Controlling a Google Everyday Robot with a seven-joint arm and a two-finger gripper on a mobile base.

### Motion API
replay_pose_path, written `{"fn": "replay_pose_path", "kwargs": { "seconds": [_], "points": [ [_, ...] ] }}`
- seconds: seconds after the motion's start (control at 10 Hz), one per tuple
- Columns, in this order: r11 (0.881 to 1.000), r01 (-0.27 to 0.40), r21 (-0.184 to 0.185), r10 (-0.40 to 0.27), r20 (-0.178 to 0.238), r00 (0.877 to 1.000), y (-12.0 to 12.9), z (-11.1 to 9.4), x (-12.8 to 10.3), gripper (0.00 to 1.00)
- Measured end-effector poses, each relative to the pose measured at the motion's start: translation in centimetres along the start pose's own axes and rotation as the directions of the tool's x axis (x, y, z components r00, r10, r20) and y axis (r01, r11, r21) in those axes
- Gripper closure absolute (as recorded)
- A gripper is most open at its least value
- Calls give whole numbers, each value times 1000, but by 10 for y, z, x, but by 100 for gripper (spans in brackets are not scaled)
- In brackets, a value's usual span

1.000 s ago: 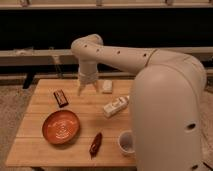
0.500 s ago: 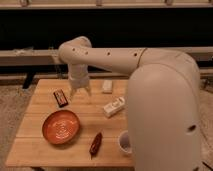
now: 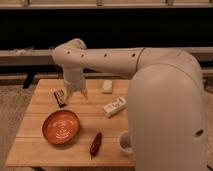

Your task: Move the arm in a circular motion

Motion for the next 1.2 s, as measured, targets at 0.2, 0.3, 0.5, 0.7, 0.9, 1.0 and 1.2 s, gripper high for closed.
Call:
{"fn": "replay_pose_path", "kwargs": {
  "seconds": [0.2, 0.3, 0.5, 0.7, 0.9, 1.0, 1.2],
  "points": [
    [1000, -9, -3, 9, 8, 1000, -11, -3, 19, 35],
    [1000, -13, -3, 13, 11, 1000, -17, -4, 27, 35],
    [1000, -16, -6, 16, 13, 1000, -10, -4, 34, 35],
    [1000, -29, -11, 29, 16, 999, -7, -4, 36, 35],
    [999, -43, -14, 43, 18, 999, -11, -6, 51, 35],
    [999, -44, -13, 44, 20, 999, -11, -6, 55, 35],
    [999, -43, -21, 43, 27, 999, -1, -7, 58, 35]
  ]
}}
